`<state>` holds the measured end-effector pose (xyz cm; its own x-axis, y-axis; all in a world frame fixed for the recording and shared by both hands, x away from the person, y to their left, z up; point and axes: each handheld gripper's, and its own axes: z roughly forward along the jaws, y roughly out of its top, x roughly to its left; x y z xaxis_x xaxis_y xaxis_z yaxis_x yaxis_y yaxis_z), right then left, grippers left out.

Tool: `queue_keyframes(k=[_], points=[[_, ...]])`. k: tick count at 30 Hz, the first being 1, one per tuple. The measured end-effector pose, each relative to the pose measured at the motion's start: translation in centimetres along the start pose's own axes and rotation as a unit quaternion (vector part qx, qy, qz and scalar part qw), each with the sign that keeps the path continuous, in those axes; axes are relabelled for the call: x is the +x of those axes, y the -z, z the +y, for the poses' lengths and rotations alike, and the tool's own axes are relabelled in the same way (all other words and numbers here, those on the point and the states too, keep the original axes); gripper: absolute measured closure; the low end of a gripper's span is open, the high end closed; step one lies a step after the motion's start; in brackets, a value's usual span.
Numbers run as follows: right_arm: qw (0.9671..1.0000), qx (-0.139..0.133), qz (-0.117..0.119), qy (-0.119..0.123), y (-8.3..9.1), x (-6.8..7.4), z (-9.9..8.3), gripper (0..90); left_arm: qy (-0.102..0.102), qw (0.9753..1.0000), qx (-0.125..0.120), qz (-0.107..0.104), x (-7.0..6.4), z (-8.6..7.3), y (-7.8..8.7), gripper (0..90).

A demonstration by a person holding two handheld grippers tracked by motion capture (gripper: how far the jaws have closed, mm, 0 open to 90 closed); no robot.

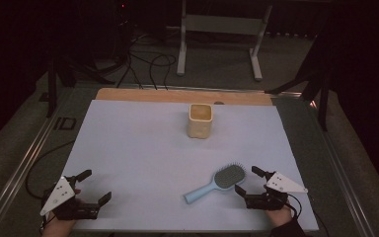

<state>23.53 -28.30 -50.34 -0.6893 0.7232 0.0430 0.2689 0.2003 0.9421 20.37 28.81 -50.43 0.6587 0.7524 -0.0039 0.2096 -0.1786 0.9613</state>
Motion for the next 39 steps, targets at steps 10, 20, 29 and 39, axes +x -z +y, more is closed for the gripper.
queue_keyframes(k=[10, 20, 29, 39], points=[[0.9997, 0.021, 0.014, -0.002, 0.1, 0.2, 0.2, 7.9, -0.008, 0.9997, -0.023, 0.009, 0.1, 0.2, 0.4, 0.0], [0.9992, 0.034, 0.014, 0.015, 0.2, 1.4, 0.9, 7.3, -0.002, 0.9996, -0.028, -0.002, 0.2, 0.1, 0.4, 0.0], [0.9992, 0.033, 0.004, 0.021, 0.8, 1.9, 1.9, 7.3, 0.0, 0.9995, -0.033, -0.001, 0.2, 0.2, 0.5, 0.0], [0.9994, 0.03, 0.008, 0.017, 1.2, 2.1, 3.2, 7.3, 0.006, 0.9994, -0.032, -0.007, 0.3, 0.2, 0.4, 0.0]])
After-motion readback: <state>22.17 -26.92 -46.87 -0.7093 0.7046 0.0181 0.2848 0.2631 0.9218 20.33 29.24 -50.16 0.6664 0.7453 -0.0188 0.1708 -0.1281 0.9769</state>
